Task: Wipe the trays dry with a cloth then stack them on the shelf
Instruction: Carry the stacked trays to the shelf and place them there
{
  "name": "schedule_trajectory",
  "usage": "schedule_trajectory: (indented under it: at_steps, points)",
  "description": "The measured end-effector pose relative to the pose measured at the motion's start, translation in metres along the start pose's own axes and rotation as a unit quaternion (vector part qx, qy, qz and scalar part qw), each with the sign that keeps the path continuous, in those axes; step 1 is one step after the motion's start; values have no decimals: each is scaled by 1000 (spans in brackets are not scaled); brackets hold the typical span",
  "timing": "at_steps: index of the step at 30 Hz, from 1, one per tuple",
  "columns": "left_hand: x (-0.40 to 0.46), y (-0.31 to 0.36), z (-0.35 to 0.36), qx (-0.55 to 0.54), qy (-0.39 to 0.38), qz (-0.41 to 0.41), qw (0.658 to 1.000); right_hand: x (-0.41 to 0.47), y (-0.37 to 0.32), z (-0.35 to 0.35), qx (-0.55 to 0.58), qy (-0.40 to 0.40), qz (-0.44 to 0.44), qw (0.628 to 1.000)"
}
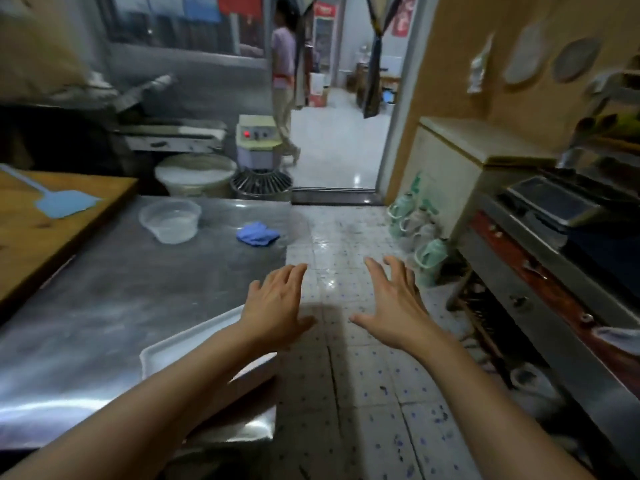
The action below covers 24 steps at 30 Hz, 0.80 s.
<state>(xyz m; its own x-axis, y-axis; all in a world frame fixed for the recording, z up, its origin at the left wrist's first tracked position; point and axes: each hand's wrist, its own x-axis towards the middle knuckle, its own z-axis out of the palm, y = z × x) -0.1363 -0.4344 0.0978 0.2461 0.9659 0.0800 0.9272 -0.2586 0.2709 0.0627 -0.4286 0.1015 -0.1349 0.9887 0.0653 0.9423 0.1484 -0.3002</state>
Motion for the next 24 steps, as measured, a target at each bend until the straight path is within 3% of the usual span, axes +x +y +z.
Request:
schedule_trajectory:
  at_steps: [13,19,24]
  points:
    - [21,-108,18,-10,54,-249,967,139,-86,73,-4,-124,-221,967]
    - [-4,-128,24,-1,61,-355,933,166,-128,105,-12,-187,-323,928]
    - [-15,-127,41,-16,74,-464,883,190,-147,132,-28,-231,-415,879]
